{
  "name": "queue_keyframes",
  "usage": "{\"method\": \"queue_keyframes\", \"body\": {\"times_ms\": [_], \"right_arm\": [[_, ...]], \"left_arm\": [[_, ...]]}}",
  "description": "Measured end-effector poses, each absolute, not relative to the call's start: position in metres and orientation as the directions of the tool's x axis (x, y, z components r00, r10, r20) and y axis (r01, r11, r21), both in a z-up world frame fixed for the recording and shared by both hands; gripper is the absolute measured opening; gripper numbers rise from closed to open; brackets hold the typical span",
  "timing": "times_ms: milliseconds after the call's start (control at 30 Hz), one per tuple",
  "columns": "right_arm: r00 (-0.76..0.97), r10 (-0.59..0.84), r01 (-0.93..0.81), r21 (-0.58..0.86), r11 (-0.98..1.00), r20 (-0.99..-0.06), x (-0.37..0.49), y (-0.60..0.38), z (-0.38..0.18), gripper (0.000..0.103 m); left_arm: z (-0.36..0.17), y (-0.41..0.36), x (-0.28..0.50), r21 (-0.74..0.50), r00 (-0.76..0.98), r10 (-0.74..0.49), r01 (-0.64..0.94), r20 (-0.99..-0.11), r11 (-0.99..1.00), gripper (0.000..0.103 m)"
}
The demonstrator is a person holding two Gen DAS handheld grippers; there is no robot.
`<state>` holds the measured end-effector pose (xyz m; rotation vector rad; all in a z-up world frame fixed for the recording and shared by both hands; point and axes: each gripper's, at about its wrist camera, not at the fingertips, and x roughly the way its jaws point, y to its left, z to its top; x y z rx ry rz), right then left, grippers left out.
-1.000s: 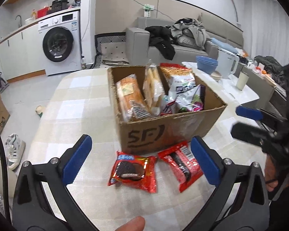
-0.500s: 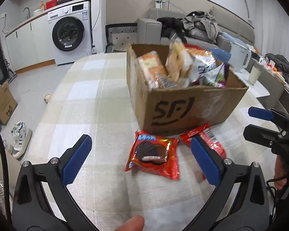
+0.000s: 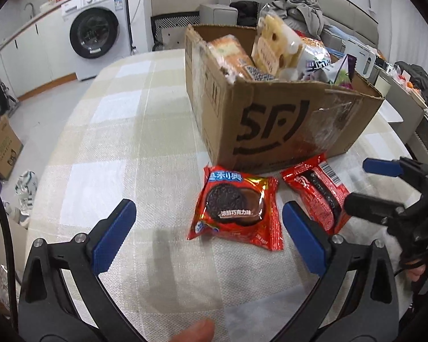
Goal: Organize snacks
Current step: 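Move the left gripper to the red Oreo pack while the right gripper approaches the red barcode pack, then close the left gripper on the Oreo pack while the right gripper grasps the red barcode pack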
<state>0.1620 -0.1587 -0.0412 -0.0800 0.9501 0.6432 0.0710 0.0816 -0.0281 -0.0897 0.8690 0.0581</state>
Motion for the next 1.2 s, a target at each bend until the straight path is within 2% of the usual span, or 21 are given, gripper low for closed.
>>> {"method": "queue_keyframes", "body": {"times_ms": [467, 800, 900, 1033, 1167, 1200], "right_arm": [[0.447, 0.379, -0.564, 0.074, 0.822, -0.810, 0.153, -0.132, -0.060, 0.102], [0.439, 0.395, -0.581, 0.081, 0.810, -0.807, 0.149, -0.125, -0.059, 0.102], [0.458, 0.376, -0.585, 0.045, 0.810, -0.805, 0.145, -0.117, -0.061, 0.094], [0.439, 0.409, -0.613, 0.066, 0.788, -0.800, 0.137, -0.112, -0.062, 0.074], [0.426, 0.438, -0.646, 0.072, 0.760, -0.792, 0.126, -0.106, -0.062, 0.048], [0.426, 0.442, -0.653, 0.070, 0.754, -0.790, 0.123, -0.104, -0.061, 0.047]], "left_arm": [[-0.037, 0.092, 0.082, -0.041, 0.627, 0.031, -0.100, -0.778, 0.994, 0.102], [-0.046, 0.085, 0.086, -0.029, 0.616, 0.028, -0.083, -0.787, 0.996, 0.102], [-0.047, 0.085, 0.086, -0.025, 0.615, 0.033, -0.086, -0.788, 0.996, 0.102], [-0.047, 0.085, 0.087, -0.024, 0.614, 0.032, -0.083, -0.789, 0.996, 0.102], [-0.049, 0.086, 0.086, -0.039, 0.605, 0.020, -0.083, -0.796, 0.996, 0.102], [-0.049, 0.087, 0.086, -0.041, 0.605, 0.019, -0.085, -0.796, 0.996, 0.102]]}}
